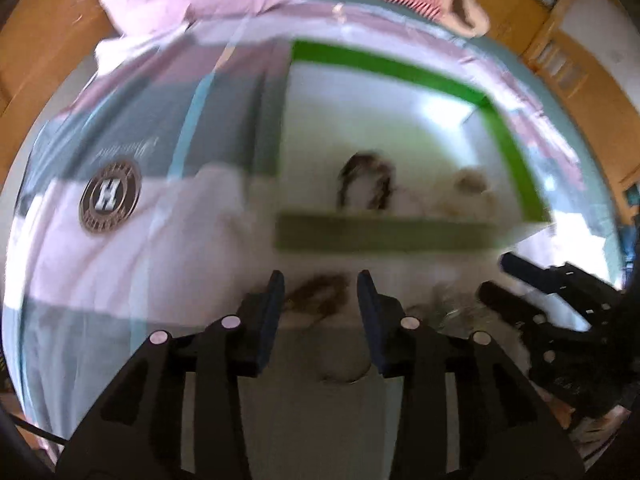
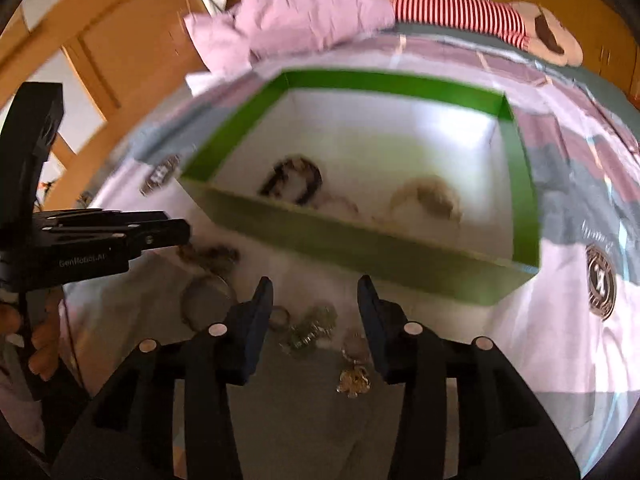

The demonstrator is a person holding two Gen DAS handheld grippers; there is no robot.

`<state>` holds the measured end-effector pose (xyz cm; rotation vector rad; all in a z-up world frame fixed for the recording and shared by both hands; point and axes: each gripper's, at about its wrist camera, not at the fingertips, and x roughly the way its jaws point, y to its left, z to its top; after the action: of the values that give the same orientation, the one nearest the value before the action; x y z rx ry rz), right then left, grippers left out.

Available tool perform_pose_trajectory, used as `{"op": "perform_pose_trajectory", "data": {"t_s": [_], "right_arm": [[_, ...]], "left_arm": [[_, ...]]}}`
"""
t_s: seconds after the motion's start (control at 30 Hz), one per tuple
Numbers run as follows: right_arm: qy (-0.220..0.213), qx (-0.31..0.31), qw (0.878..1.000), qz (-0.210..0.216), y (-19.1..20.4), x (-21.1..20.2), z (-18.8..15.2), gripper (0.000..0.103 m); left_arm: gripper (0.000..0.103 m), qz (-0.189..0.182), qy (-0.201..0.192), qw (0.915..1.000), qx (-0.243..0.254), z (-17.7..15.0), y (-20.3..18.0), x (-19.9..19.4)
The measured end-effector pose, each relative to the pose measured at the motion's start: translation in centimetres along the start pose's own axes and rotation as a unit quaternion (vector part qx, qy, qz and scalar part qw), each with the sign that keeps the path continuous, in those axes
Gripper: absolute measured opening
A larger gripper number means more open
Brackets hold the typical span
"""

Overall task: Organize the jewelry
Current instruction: 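Carry both bracelets into the green box and open both tools, then withdraw both tools from the box toward the remaining jewelry, then close the right tool on the silver pendant chain while the left tool moves over the brown bead bracelet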

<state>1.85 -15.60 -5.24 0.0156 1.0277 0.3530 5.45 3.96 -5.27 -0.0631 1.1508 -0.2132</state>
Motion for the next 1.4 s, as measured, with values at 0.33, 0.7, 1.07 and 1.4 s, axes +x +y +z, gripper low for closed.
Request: {"op": "perform_pose_trajectory", "data": {"t_s": [0.33,0.7,1.07,1.4], "right_arm": [[0.069,-0.024,0.997,-0.025,0.6,3.8,-1.7,0.044],[0.046,-0.023,0.999,-0.005,1.3,2.8,-2.5,0.007],[0.018,-0.004,1.0,-0.007,0.8,1.6,-2.4,0.006],[-0.005,0.006,1.0,-0.007,0.3,0.5,-2.0,0.006]], "left_arm": [[0.059,0.027,0.034,0.999,-0.001,-0.7,0.0,3.2],[0.041,0.028,0.039,0.9988,-0.006,0.1,0.1,4.1],[0.007,0.01,-0.022,0.9997,0.005,0.5,-0.9,1.2],[0.007,-0.004,-0.038,0.999,0.021,0.6,-1.8,0.1]]}}
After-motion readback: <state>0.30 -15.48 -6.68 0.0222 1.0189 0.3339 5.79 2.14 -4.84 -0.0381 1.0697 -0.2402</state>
